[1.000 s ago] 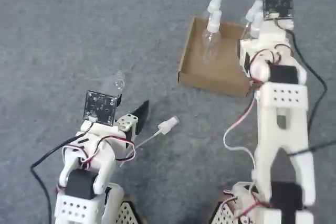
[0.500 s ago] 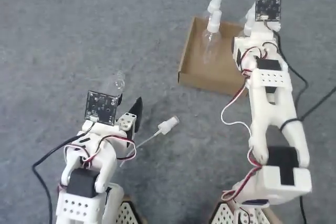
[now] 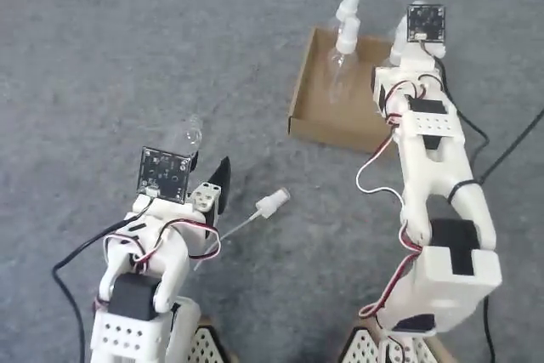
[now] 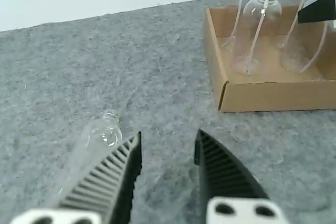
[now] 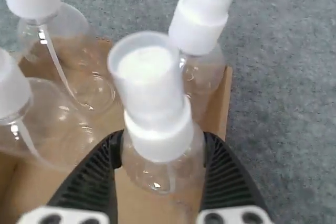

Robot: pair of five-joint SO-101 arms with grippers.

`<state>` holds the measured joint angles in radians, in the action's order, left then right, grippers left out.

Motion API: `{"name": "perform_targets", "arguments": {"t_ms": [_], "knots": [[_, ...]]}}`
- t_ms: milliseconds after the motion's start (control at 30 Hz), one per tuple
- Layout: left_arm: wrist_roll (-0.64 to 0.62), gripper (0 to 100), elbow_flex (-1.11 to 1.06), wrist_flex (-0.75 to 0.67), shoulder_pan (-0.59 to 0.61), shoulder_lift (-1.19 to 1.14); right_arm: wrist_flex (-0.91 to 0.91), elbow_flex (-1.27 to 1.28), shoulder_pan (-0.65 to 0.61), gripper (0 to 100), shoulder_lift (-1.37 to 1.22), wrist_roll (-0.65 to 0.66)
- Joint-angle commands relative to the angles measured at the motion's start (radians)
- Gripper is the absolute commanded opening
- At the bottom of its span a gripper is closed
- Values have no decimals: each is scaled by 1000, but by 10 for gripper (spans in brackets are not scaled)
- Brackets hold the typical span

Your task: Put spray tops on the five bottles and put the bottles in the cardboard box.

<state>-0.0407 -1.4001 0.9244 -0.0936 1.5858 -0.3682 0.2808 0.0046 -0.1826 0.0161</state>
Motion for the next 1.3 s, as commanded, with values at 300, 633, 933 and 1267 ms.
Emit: {"name": "perform_targets", "arguments": {"t_ms": [300,633,933,1267], "knots": [[2,146,8,-25,6,18,22,-66,10,61,-7,-9],[2,146,7,-25,6,18,12,-66,7,208,2,-8],[2,145,7,-25,6,18,12,-68,-10,210,2,-8],[2,145,7,-25,6,18,21,-68,-21,210,4,-6]]}}
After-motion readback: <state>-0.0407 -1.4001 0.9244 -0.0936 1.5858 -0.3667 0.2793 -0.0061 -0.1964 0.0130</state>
